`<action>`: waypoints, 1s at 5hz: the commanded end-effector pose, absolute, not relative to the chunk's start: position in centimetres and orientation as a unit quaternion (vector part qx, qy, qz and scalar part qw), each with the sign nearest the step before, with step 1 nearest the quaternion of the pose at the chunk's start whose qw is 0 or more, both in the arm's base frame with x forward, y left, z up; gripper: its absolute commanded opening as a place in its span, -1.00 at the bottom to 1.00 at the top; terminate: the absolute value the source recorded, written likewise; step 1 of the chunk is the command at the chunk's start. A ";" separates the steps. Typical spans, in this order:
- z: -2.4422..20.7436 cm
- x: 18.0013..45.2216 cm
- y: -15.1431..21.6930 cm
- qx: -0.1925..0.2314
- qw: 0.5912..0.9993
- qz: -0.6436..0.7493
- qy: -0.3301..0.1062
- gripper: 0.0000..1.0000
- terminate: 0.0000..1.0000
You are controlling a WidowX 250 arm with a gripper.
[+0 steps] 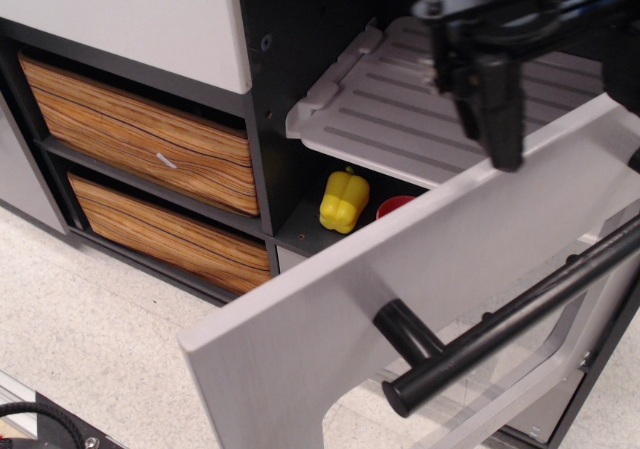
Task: Close oven
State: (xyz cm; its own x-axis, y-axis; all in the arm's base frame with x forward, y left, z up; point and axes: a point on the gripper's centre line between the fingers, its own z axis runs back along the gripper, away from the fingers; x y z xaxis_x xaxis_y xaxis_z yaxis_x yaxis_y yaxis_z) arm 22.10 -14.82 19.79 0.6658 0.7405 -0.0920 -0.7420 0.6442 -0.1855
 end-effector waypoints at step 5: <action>17.9 23.6 -9.6 -0.059 0.890 0.445 -0.077 1.00 -1.00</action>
